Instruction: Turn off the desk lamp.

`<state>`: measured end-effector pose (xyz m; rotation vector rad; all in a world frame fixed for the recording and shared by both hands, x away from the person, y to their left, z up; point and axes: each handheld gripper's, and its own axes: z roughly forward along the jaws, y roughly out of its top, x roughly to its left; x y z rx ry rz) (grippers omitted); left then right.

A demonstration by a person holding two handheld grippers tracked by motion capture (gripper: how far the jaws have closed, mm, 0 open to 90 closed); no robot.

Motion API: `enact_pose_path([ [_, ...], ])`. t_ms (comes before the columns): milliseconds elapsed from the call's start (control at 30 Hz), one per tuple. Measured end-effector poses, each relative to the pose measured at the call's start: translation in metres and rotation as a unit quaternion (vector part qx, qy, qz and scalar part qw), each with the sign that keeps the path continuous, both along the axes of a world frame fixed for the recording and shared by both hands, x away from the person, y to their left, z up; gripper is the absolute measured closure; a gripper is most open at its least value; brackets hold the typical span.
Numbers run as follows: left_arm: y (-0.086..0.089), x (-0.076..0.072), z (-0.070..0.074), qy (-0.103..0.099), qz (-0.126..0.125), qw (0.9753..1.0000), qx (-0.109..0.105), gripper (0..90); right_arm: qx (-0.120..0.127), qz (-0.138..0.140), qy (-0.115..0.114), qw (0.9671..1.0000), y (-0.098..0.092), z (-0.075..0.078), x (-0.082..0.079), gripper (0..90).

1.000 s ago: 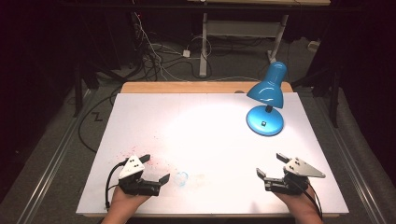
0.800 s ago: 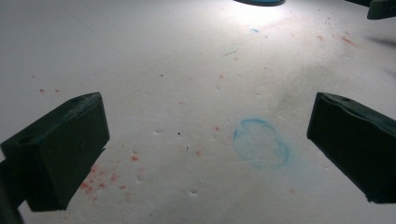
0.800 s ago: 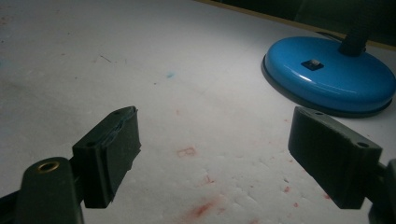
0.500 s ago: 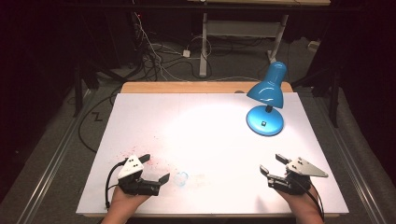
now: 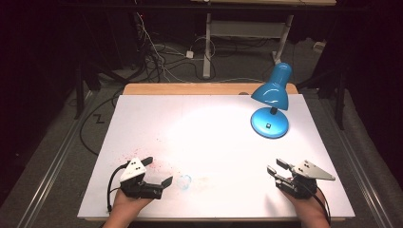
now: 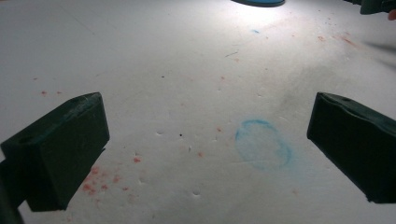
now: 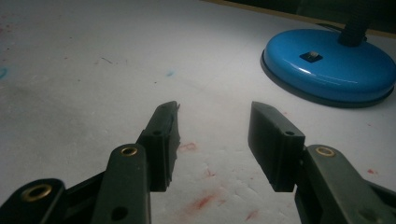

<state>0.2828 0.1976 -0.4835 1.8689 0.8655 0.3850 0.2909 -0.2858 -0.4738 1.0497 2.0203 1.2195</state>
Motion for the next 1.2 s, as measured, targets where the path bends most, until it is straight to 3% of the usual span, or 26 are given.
enact_pose_path([
  [233,0.0,0.0,0.0,0.0,0.001,1.0,0.001,0.0,0.007,-0.002,0.008,0.9999,-0.003,0.0,0.001,72.9],
  [567,0.0,0.001,0.0,-0.001,0.001,1.0,0.001,0.0,-0.001,-0.002,0.009,1.0,-0.004,-0.001,0.001,89.6],
  [900,-0.001,0.001,-0.001,-0.004,0.001,1.0,0.003,0.0,-0.004,-0.002,0.015,0.9999,-0.008,-0.001,0.004,90.0],
  [1200,-0.001,0.005,-0.003,0.006,-0.001,0.9999,0.011,0.0,-0.009,-0.019,0.002,0.9998,-0.012,-0.001,0.017,90.0],
])
